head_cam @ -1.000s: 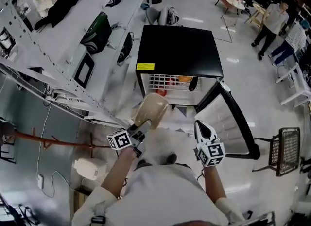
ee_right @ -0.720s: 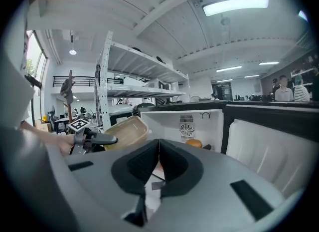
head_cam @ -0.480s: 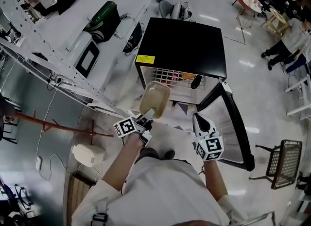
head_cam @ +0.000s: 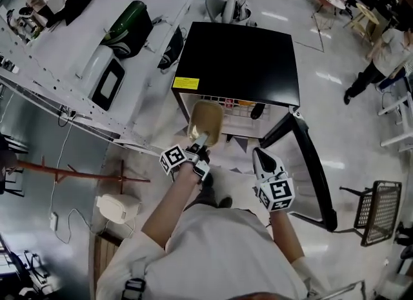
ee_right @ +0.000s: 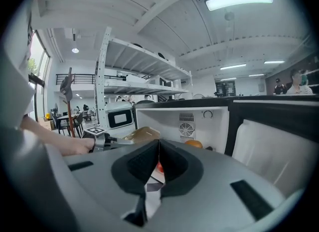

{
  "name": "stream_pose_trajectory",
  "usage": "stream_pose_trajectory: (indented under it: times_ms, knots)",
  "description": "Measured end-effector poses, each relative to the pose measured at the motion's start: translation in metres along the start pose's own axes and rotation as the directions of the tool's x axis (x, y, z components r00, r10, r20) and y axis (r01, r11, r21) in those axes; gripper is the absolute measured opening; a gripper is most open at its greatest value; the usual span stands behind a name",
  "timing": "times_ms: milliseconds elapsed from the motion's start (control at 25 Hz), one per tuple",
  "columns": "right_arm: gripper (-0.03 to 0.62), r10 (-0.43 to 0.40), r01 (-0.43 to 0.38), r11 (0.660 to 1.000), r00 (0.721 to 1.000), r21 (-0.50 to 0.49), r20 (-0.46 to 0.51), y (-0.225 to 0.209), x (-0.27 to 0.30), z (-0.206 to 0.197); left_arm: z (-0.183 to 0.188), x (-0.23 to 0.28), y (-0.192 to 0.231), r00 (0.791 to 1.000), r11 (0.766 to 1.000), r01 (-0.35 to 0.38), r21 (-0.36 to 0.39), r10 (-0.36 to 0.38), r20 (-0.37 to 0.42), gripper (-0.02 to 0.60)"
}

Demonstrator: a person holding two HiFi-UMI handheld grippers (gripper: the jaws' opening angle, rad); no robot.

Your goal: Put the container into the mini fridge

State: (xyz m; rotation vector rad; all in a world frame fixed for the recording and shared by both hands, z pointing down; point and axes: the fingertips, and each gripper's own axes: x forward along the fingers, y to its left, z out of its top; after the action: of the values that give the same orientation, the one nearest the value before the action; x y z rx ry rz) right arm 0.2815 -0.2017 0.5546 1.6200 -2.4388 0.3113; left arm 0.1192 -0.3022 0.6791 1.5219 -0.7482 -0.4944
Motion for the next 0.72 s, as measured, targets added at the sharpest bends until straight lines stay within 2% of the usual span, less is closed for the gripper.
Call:
stream_pose_trajectory:
  times_ms: [320, 480, 640, 720]
  knots:
    - [0.008, -0.024, 0.024, 1.0, 1.0, -0.02, -0.015, -0.013, 0.02, 0.013, 0.018, 0.062, 0.024, 0.999, 0.997, -0.036, -0.061, 0.037, 0.009, 0.227]
    - [0.008, -0.027, 0.027, 0.999, 0.999, -0.027, -0.02, -0.013, 0.027, 0.016, 0.025, 0.084, 0.034, 1.0, 0.991, -0.019, -0.134, 0.022, 0.019, 0.227]
    - [0.008, -0.025, 0.024, 0.999, 0.999, -0.034, -0.029, -0.011, 0.034, 0.018, 0.03, 0.099, 0.042, 1.0, 0.973, 0.003, -0.23, 0.003, 0.025, 0.229]
    - [0.008, -0.023, 0.022, 0.999, 0.999, -0.041, -0.035, -0.009, 0.036, 0.018, 0.033, 0.104, 0.046, 0.999, 0.967, 0.012, -0.253, -0.004, 0.033, 0.229]
